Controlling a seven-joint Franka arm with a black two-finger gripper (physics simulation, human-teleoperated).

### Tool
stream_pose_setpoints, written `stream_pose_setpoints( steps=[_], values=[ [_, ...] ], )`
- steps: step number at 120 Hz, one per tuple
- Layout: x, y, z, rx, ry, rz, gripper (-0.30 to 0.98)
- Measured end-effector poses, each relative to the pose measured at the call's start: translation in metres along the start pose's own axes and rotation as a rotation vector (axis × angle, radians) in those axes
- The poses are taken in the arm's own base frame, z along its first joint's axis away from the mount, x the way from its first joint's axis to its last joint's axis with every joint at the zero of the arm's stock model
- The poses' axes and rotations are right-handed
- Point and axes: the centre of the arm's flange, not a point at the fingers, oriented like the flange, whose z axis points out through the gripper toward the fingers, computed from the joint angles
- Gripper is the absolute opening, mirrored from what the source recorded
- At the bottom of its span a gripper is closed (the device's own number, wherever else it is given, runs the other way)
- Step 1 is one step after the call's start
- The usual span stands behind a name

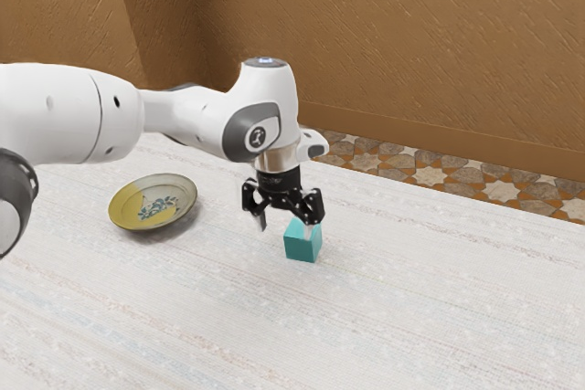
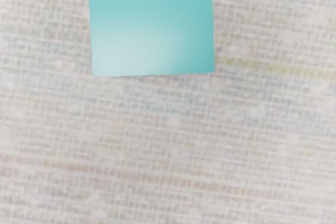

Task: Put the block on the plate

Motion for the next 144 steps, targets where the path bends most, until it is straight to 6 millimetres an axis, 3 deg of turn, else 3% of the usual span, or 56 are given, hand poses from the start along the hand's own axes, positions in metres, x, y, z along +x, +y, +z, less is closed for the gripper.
stream_pose_setpoints(
  steps=[29,62,87,144],
  values=[
    [0.024,0.004,0.006,0.005,0.04,-0.008,0.69],
    [0.051,0.004,0.031,-0.004,0.037,0.005,0.69],
    [0.061,-0.009,0.04,-0.015,0.027,0.006,0.69],
    [0.082,-0.012,0.077,-0.033,-0.004,0.05,0.69]
  ],
)
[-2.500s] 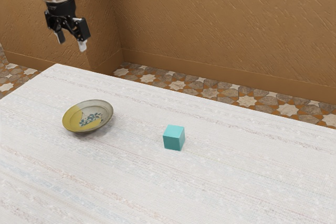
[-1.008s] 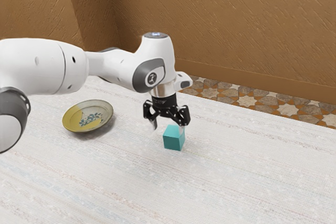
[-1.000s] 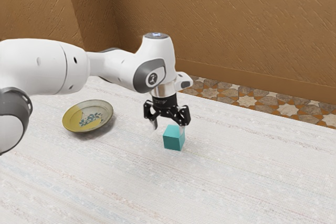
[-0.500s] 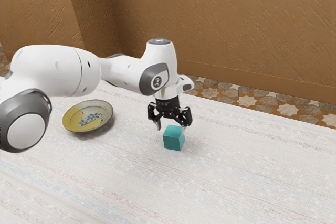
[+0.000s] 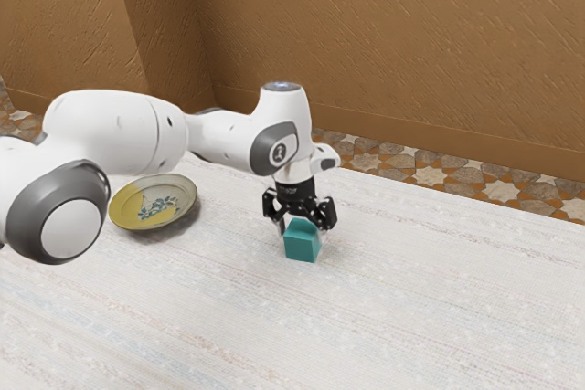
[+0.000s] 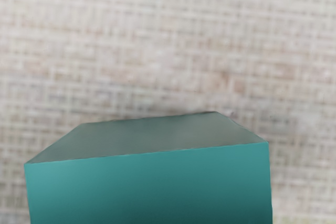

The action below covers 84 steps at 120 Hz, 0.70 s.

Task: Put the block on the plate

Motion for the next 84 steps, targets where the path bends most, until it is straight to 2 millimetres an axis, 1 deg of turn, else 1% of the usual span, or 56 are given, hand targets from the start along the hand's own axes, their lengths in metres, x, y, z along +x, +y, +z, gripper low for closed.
stream_pose_setpoints(
  steps=[24,41,61,84],
  values=[
    [0.001,-0.004,0.009,0.0,-0.012,0.012,0.65],
    [0.004,-0.003,0.005,0.007,0.001,0.031,0.58],
    [0.007,-0.003,0.011,0.018,-0.002,0.049,0.5],
    [0.009,-0.002,0.009,0.025,0.007,0.065,0.44]
  ],
)
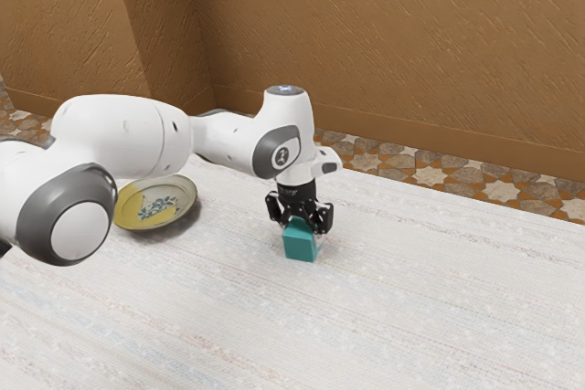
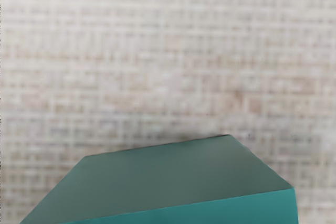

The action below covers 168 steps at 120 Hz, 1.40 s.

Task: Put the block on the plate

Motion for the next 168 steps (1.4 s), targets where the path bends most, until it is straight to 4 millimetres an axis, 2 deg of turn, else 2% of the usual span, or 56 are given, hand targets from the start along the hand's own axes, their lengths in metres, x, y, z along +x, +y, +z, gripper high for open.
stream_pose_setpoints(
  steps=[51,77,101,117,136,168],
  values=[
    [-0.001,-0.001,-0.005,0.007,0.006,0.013,0.42],
    [-0.005,-0.003,-0.035,0.015,0.038,0.023,0.41],
    [-0.011,-0.029,-0.077,0.01,0.055,0.024,0.41],
    [-0.008,-0.064,-0.083,0.027,0.046,0.005,0.38],
    [-0.004,-0.131,-0.088,0.033,0.039,-0.047,0.37],
    [-0.011,-0.217,-0.097,0.044,0.035,-0.07,0.36]
  ],
)
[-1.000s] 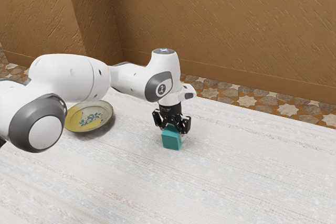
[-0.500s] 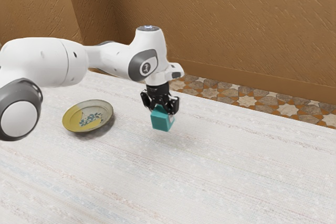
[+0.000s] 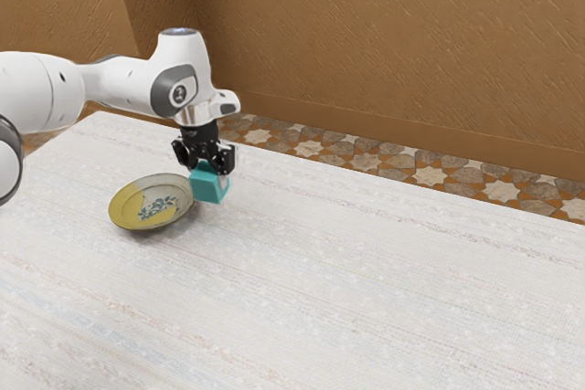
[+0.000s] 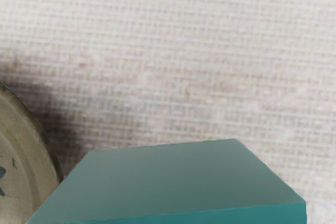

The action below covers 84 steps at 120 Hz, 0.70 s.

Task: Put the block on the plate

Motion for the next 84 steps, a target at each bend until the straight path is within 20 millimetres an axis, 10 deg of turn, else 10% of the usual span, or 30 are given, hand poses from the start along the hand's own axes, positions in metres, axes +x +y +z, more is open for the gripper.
stream_pose_setpoints(
  steps=[40,84],
  values=[
    [-0.015,-0.083,-0.003,0.017,-0.019,-0.016,0.36],
    [-0.029,-0.118,0.028,0.007,-0.082,-0.019,0.36]
  ],
)
